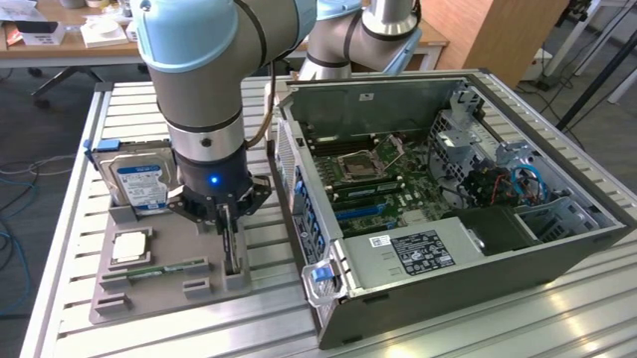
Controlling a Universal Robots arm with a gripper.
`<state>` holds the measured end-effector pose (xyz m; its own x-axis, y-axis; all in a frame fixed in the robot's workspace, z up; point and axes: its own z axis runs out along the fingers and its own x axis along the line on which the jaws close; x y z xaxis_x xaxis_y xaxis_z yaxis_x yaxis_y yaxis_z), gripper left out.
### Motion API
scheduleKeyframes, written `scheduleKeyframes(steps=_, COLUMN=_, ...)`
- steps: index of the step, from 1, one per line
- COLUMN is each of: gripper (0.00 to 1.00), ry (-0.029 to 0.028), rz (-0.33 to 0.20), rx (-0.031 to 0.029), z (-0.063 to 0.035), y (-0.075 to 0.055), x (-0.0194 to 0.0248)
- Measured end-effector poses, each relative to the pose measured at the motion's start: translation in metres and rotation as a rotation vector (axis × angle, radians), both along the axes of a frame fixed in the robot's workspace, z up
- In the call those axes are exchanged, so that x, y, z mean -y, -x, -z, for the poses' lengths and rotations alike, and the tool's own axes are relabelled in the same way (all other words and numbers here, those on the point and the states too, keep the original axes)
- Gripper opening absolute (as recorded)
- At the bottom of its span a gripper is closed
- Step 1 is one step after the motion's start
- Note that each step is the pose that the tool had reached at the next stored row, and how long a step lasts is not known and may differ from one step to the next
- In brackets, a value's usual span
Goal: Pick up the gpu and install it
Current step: 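Pick up the gpu and move the gpu toward the slot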
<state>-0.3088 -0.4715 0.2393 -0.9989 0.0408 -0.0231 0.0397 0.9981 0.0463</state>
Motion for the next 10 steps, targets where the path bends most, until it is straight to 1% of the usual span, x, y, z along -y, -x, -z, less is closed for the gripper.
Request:
scheduleKeyframes(steps=4, gripper=0.26, ry=0.0000, rz=0.000, rx=0.0000, z=-0.0062, y=0.000, x=0.0000)
scheduleKeyframes(steps=10, gripper=0.26, ry=0.0000, rz=0.000, rx=0.0000, z=-0.0186, y=0.000, x=0.0000)
